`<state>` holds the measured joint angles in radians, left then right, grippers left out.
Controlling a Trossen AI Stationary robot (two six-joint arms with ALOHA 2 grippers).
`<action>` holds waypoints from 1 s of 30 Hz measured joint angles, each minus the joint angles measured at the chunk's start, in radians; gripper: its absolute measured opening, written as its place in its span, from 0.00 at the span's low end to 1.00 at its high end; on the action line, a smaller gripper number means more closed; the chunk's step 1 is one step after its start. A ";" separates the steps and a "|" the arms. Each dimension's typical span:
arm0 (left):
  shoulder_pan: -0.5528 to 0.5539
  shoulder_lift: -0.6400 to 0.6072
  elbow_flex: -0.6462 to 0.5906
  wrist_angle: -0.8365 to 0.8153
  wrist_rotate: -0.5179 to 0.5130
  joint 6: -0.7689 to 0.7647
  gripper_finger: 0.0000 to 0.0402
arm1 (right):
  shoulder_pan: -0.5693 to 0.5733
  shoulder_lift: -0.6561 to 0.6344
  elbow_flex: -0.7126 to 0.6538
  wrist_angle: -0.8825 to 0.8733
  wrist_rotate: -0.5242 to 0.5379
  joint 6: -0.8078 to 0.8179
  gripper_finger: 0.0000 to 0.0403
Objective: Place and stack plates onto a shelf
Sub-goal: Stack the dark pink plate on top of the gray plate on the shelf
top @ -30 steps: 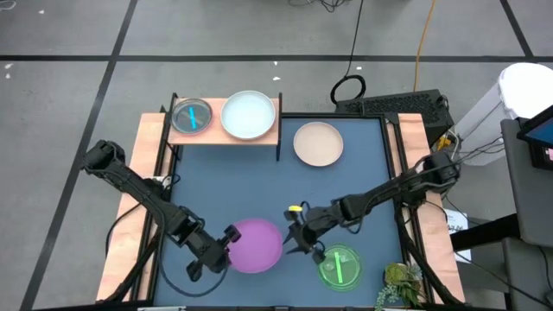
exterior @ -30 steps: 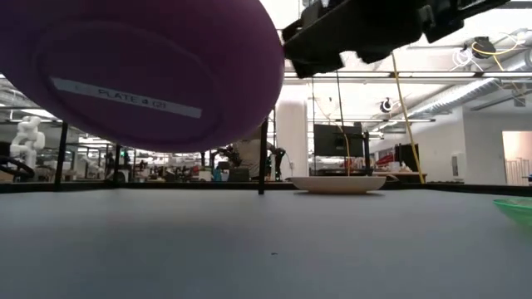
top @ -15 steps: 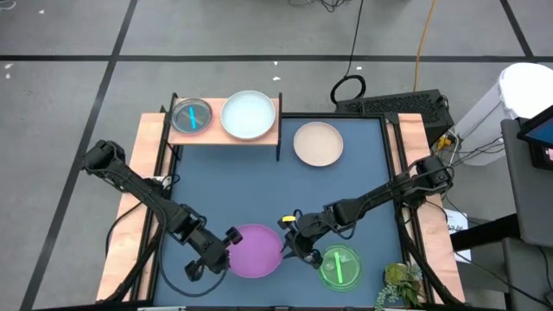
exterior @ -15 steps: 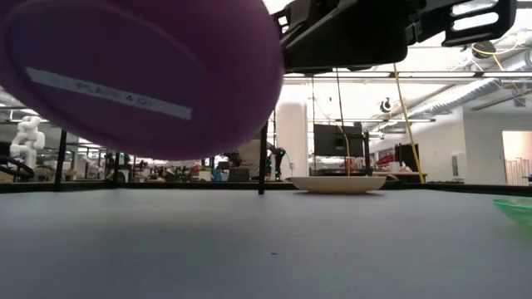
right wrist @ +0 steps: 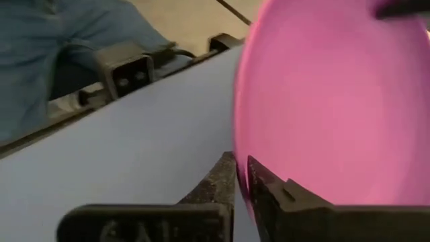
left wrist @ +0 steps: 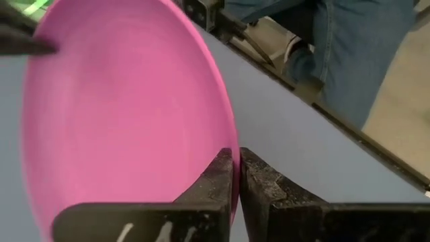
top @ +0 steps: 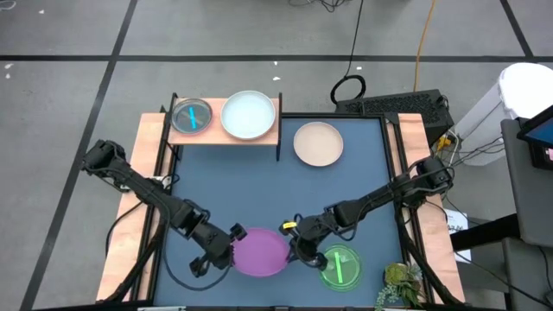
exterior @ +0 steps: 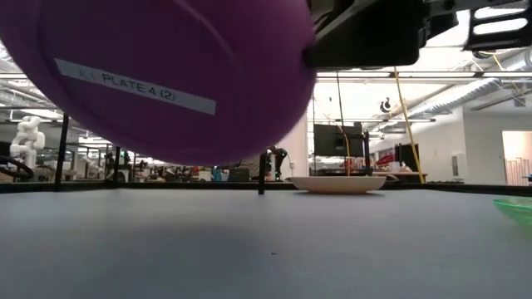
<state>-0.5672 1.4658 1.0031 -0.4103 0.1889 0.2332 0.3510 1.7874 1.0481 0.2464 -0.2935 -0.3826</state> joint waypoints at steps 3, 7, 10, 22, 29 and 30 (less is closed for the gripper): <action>0.012 0.000 0.000 -0.011 -0.078 -0.012 0.09 | 0.001 0.000 0.000 -0.009 -0.028 -0.005 0.02; 0.022 -0.001 -0.001 -0.012 -0.173 -0.085 0.16 | 0.001 0.000 -0.002 -0.019 -0.047 0.001 0.01; 0.021 -0.001 -0.001 0.060 -0.203 -0.084 0.23 | 0.001 0.000 -0.002 0.002 -0.025 0.009 0.00; 0.029 -0.019 0.000 0.214 -0.367 -0.148 0.55 | -0.012 0.000 0.000 0.018 0.016 0.045 0.00; 0.075 -0.164 0.000 0.140 -0.603 -0.264 0.56 | -0.049 -0.012 0.000 -0.010 0.102 0.169 0.00; 0.078 -0.191 0.000 0.140 -0.607 -0.260 0.56 | -0.052 -0.018 0.000 -0.029 0.114 0.180 0.00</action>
<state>-0.4895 1.2751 1.0031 -0.2707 -0.4183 -0.0269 0.2994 1.7698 1.0481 0.2176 -0.1796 -0.2030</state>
